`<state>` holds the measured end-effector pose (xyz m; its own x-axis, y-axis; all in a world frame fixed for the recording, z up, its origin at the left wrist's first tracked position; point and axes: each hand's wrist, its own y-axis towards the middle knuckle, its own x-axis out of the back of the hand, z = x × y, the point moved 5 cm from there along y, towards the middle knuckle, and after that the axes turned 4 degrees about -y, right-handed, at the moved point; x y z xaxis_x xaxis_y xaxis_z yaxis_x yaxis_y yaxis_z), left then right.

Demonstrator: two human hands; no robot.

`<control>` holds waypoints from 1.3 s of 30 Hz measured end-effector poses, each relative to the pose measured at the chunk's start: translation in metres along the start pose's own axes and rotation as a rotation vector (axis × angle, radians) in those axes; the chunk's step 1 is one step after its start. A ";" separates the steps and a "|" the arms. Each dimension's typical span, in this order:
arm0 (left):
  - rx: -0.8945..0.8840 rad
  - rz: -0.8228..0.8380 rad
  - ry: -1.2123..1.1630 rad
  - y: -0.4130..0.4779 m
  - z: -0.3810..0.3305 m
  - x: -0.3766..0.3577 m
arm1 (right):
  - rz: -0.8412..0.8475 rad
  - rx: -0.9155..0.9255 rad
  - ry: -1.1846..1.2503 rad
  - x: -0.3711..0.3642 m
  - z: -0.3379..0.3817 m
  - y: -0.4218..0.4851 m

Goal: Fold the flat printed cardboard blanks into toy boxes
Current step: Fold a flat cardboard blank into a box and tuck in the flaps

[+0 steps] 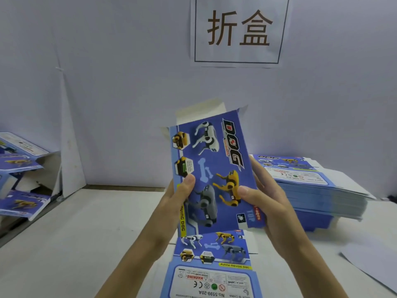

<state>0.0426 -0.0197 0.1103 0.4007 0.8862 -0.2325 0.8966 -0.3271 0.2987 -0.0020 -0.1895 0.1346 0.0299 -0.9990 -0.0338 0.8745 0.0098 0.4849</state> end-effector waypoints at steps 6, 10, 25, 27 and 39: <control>-0.154 -0.088 0.175 0.000 -0.017 0.010 | -0.025 -0.057 -0.058 -0.003 -0.006 0.000; -0.160 -0.079 0.133 0.000 -0.020 0.014 | -0.011 -0.025 -0.104 -0.006 -0.003 -0.002; 0.064 0.193 0.313 -0.005 -0.031 0.041 | -0.037 -0.027 -0.084 -0.022 -0.023 -0.001; 0.086 0.095 0.238 -0.004 -0.030 0.061 | 0.006 -0.142 -0.119 -0.025 -0.035 -0.001; -0.393 -0.829 -0.572 0.013 -0.117 0.221 | 0.097 -0.319 -0.203 -0.047 -0.064 -0.005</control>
<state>0.1209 0.2100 0.1710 -0.1832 0.4650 -0.8661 0.8467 0.5223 0.1014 0.0237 -0.1393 0.0777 0.0517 -0.9807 0.1885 0.9798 0.0863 0.1803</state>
